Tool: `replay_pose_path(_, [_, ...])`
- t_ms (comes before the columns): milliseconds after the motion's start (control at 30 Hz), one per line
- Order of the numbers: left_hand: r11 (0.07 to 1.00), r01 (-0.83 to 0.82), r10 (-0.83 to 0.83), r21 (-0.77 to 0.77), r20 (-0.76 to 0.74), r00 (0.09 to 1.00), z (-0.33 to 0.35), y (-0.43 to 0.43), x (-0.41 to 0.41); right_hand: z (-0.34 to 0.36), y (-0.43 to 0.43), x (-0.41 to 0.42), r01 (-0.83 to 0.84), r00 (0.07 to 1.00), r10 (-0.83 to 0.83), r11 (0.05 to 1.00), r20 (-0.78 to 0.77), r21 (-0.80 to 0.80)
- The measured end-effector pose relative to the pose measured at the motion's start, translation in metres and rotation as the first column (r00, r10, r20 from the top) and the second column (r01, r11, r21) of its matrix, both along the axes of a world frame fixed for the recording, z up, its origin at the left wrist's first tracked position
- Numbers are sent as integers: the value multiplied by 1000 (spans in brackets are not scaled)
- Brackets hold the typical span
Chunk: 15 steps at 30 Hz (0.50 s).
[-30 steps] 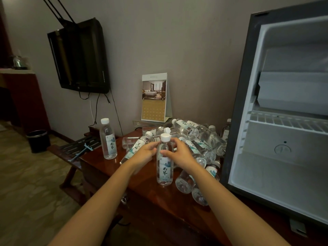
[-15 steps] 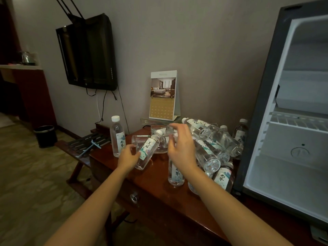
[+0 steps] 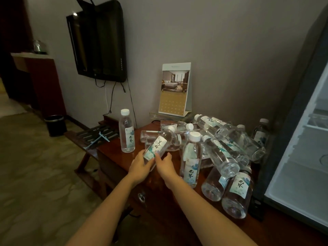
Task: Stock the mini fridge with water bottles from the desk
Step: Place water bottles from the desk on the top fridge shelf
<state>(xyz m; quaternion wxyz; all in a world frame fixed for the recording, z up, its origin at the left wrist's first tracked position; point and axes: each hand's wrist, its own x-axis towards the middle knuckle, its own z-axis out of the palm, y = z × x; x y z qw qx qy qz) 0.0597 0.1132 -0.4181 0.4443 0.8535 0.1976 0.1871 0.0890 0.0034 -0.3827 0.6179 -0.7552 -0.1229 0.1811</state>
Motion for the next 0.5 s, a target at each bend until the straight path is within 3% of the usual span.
replay_pose_path(100, [984, 70, -56, -163, 94, 994, -9, -3, -9, -7, 12, 2, -18, 992, 43, 978, -116, 210])
replay_pose_path(200, [973, 85, -63, -215, 107, 992, -18, -2, -18, -8, 14, -2, -70, 992, 92, 972, -90, 225])
replay_pose_path(300, [994, 35, -26, -106, 82, 996, -15, 0, -27, -5, 11, -5, -132, 987, 126, 990, 101, 53])
replay_pose_path(400, [993, 100, -89, -68, 145, 985, -4, -8, -41, 0, 2, -13, -196, 910, 248, 964, 333, -180])
replay_pose_path(500, [992, 114, -98, -60, 223, 970, 7, -15, -54, 13, -11, -25, -187, 868, 260, 960, 424, -207])
